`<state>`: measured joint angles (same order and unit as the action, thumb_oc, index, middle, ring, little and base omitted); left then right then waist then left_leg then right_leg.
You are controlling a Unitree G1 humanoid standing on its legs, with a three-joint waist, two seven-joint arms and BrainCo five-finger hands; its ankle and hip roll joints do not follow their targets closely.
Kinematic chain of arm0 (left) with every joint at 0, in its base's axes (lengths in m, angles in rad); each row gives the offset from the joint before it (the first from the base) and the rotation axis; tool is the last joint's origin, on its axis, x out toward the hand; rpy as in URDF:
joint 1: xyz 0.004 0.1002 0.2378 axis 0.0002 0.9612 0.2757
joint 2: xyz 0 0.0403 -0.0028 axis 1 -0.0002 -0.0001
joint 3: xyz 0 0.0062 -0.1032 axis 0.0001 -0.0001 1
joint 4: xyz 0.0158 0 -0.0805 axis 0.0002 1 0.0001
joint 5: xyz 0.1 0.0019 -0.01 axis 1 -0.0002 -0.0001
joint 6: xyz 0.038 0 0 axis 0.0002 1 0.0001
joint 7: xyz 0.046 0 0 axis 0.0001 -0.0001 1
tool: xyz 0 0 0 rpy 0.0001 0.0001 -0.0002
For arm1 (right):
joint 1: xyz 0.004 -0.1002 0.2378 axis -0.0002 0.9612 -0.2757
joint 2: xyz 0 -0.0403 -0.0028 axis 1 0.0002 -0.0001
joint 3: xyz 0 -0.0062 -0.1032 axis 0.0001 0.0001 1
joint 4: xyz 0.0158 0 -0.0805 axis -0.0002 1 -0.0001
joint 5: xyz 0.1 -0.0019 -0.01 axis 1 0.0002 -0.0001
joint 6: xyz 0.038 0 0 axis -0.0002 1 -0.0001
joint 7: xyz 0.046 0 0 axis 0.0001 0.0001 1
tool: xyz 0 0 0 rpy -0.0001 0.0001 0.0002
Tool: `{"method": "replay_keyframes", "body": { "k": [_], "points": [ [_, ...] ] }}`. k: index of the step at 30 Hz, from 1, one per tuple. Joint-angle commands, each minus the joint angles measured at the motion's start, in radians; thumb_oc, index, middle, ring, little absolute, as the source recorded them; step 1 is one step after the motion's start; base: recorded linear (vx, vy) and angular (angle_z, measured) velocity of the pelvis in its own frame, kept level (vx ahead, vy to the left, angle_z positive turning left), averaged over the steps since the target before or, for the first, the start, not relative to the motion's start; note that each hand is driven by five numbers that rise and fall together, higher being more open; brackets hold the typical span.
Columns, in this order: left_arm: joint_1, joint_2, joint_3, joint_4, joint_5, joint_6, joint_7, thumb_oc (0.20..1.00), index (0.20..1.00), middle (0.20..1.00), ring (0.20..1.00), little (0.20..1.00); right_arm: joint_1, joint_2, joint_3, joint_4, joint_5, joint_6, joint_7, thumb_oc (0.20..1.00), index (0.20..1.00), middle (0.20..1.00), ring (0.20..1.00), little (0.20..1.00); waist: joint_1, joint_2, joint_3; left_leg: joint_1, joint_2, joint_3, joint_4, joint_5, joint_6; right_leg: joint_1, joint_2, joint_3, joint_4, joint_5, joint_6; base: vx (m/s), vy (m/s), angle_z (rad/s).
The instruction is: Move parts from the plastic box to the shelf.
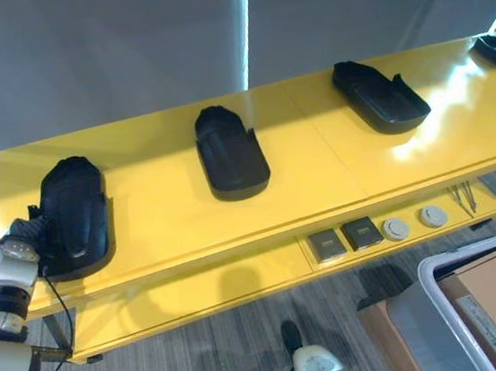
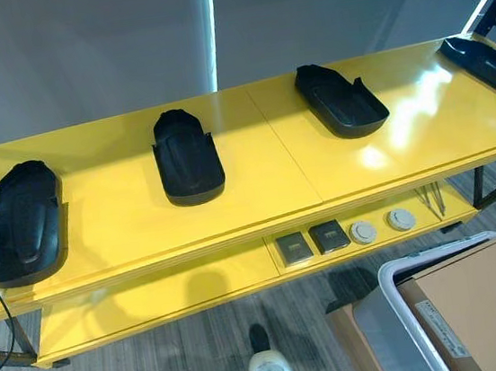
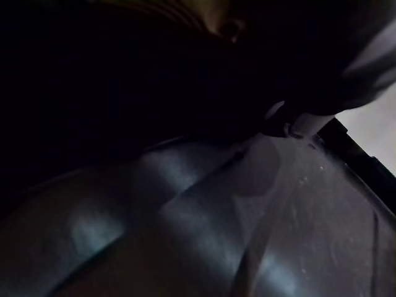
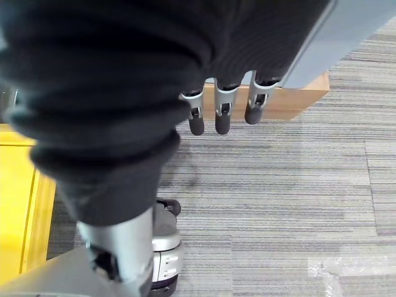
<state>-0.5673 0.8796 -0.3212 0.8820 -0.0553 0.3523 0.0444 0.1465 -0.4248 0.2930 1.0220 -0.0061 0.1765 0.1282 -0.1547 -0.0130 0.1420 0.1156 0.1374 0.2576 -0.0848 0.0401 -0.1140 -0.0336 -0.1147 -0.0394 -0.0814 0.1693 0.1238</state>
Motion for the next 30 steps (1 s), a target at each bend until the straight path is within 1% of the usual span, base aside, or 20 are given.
{"method": "replay_keyframes", "body": {
  "k": [1, 2, 3, 8, 13, 15, 18, 19, 21, 23, 24, 26, 27, 28, 29, 30],
  "points": [
    [-0.139, 0.032, 0.012, 0.036, 0.023, 0.008, 0.067, 0.2, 0.2, 0.2, 0.2, 0.2, -0.01, -0.054, 0.025, 0.013, -0.007, -0.013, 0.007, 1.0, 1.0, 1.0, 1.0, 1.0, 0.007, 0.014, 0.019, -0.071, 0.008, 0.017, 0.082, -0.038, 0.059, 0.021, -0.014, 0.025, 0.087, -0.136, 0.065, 0.0, 0.0, 0.0],
    [-0.139, 0.03, 0.017, 0.042, 0.018, 0.005, 0.073, 0.335, 0.335, 0.335, 0.335, 0.335, -0.009, -0.052, 0.027, 0.013, -0.005, -0.014, 0.004, 1.0, 1.0, 1.0, 1.0, 1.0, 0.007, 0.013, 0.018, -0.07, 0.008, 0.018, 0.082, -0.038, 0.059, 0.021, -0.015, 0.024, 0.086, -0.137, 0.065, 0.0, 0.0, 0.0],
    [-0.141, 0.028, 0.022, 0.049, 0.021, 0.006, 0.084, 1.0, 1.0, 1.0, 1.0, 1.0, -0.009, -0.051, 0.028, 0.014, -0.002, -0.015, 0.002, 1.0, 1.0, 1.0, 1.0, 1.0, 0.005, 0.014, 0.017, -0.067, 0.009, 0.019, 0.081, -0.038, 0.058, 0.023, -0.015, 0.025, 0.085, -0.137, 0.065, 0.0, 0.0, 0.0],
    [-0.14, 0.025, 0.048, 0.052, 0.008, -0.007, 0.176, 1.0, 1.0, 1.0, 1.0, 1.0, -0.009, -0.04, 0.034, 0.023, -0.011, -0.016, 0.001, 1.0, 1.0, 1.0, 1.0, 1.0, 0.005, 0.011, 0.013, -0.056, 0.01, 0.023, 0.074, -0.038, 0.057, 0.032, -0.016, 0.024, 0.079, -0.137, 0.065, 0.01, 0.004, 0.0],
    [-0.16, 0.034, 0.059, 0.046, 0.004, -0.021, 0.222, 1.0, 1.0, 1.0, 1.0, 1.0, 0.0, -0.036, 0.037, 0.038, -0.016, -0.032, -0.006, 1.0, 1.0, 1.0, 1.0, 1.0, 0.005, 0.007, 0.009, -0.045, 0.011, 0.024, 0.069, -0.041, 0.055, 0.042, -0.017, 0.019, 0.076, -0.139, 0.066, 0.01, 0.0, 0.0],
    [-0.172, 0.043, 0.06, 0.037, -0.005, -0.039, 0.242, 1.0, 1.0, 1.0, 1.0, 1.0, 0.001, -0.034, 0.037, 0.042, -0.016, -0.037, -0.007, 1.0, 1.0, 1.0, 1.0, 1.0, 0.006, 0.005, 0.005, -0.041, 0.011, 0.025, 0.067, -0.042, 0.054, 0.048, -0.018, 0.016, 0.073, -0.139, 0.067, 0.0, 0.0, 0.0],
    [-0.191, 0.049, 0.064, 0.008, -0.044, -0.085, 0.286, 1.0, 1.0, 1.0, 1.0, 1.0, 0.001, -0.028, 0.042, 0.047, -0.023, -0.044, -0.012, 1.0, 1.0, 1.0, 1.0, 1.0, 0.01, 0.004, -0.001, -0.032, 0.01, 0.023, 0.061, -0.044, 0.054, 0.056, -0.019, 0.012, 0.069, -0.141, 0.067, 0.0, 0.0, 0.0],
    [-0.201, 0.053, 0.068, -0.021, -0.081, -0.125, 0.316, 1.0, 1.0, 1.0, 1.0, 1.0, 0.002, -0.024, 0.044, 0.045, -0.021, -0.045, -0.017, 1.0, 1.0, 1.0, 1.0, 1.0, 0.013, 0.003, -0.004, -0.027, 0.01, 0.022, 0.058, -0.045, 0.054, 0.062, -0.019, 0.008, 0.066, -0.141, 0.068, 0.03, -0.013, 0.04],
    [-0.208, 0.063, 0.073, -0.067, -0.137, -0.192, 0.333, 1.0, 1.0, 1.0, 1.0, 1.0, 0.003, -0.017, 0.044, 0.043, -0.015, -0.042, -0.022, 1.0, 1.0, 1.0, 1.0, 1.0, 0.018, 0.002, -0.008, -0.019, 0.01, 0.021, 0.055, -0.048, 0.054, 0.069, -0.019, 0.002, 0.062, -0.142, 0.068, 0.03, -0.02, 0.06],
    [-0.195, 0.065, 0.093, -0.167, -0.24, -0.249, 0.305, 1.0, 1.0, 1.0, 1.0, 1.0, 0.007, -0.005, 0.038, 0.046, -0.013, -0.044, -0.03, 1.0, 1.0, 1.0, 1.0, 1.0, 0.027, 0.001, -0.012, -0.014, 0.011, 0.018, 0.054, -0.052, 0.053, 0.078, -0.021, -0.004, 0.057, -0.143, 0.068, 0.03, -0.021, 0.04],
    [-0.187, 0.065, 0.103, -0.198, -0.247, -0.247, 0.297, 1.0, 1.0, 1.0, 1.0, 1.0, 0.008, -0.003, 0.035, 0.046, -0.014, -0.044, -0.032, 1.0, 1.0, 1.0, 1.0, 1.0, 0.03, 0.001, -0.013, -0.012, 0.011, 0.017, 0.054, -0.053, 0.053, 0.08, -0.021, -0.006, 0.055, -0.143, 0.068, 0.04, -0.014, 0.05],
    [-0.131, 0.052, 0.157, -0.378, -0.293, -0.248, 0.244, 1.0, 1.0, 1.0, 1.0, 1.0, 0.009, 0.015, 0.019, 0.05, -0.017, -0.041, -0.037, 1.0, 1.0, 1.0, 1.0, 1.0, 0.046, -0.002, -0.013, -0.007, 0.011, 0.011, 0.052, -0.055, 0.051, 0.09, -0.022, -0.014, 0.043, -0.141, 0.066, 0.05, -0.015, 0.07],
    [-0.028, 0.005, 0.235, -0.59, -0.315, -0.235, 0.194, 1.0, 1.0, 1.0, 1.0, 1.0, 0.011, 0.034, 0.002, 0.056, -0.029, -0.045, -0.045, 1.0, 1.0, 1.0, 1.0, 1.0, 0.064, -0.003, -0.011, -0.002, 0.012, 0.002, 0.048, -0.055, 0.047, 0.102, -0.023, -0.022, 0.026, -0.137, 0.064, 0.04, -0.013, 0.11],
    [0.003, -0.01, 0.253, -0.628, -0.316, -0.255, 0.166, 1.0, 1.0, 1.0, 1.0, 1.0, 0.013, 0.039, -0.004, 0.058, -0.035, -0.049, -0.047, 1.0, 1.0, 1.0, 1.0, 1.0, 0.069, -0.004, -0.01, -0.001, 0.013, 0.0, 0.048, -0.055, 0.047, 0.104, -0.023, -0.024, 0.022, -0.136, 0.064, 0.04, -0.012, 0.09],
    [0.094, -0.061, 0.298, -0.772, -0.333, -0.229, 0.13, 1.0, 1.0, 1.0, 1.0, 1.0, 0.016, 0.055, -0.018, 0.06, -0.047, -0.051, -0.054, 1.0, 1.0, 1.0, 1.0, 1.0, 0.083, -0.006, -0.009, -0.001, 0.014, -0.008, 0.046, -0.055, 0.045, 0.111, -0.024, -0.03, 0.016, -0.135, 0.062, 0.02, -0.011, 0.09],
    [0.175, -0.124, 0.329, -0.862, -0.407, -0.196, 0.088, 1.0, 1.0, 1.0, 1.0, 1.0, 0.022, 0.068, -0.028, 0.061, -0.049, -0.054, -0.061, 1.0, 1.0, 1.0, 1.0, 1.0, 0.098, -0.008, -0.006, -0.002, 0.014, -0.017, 0.046, -0.055, 0.044, 0.113, -0.025, -0.034, 0.016, -0.136, 0.062, 0.0, 0.0, 0.0]
  ]
}}
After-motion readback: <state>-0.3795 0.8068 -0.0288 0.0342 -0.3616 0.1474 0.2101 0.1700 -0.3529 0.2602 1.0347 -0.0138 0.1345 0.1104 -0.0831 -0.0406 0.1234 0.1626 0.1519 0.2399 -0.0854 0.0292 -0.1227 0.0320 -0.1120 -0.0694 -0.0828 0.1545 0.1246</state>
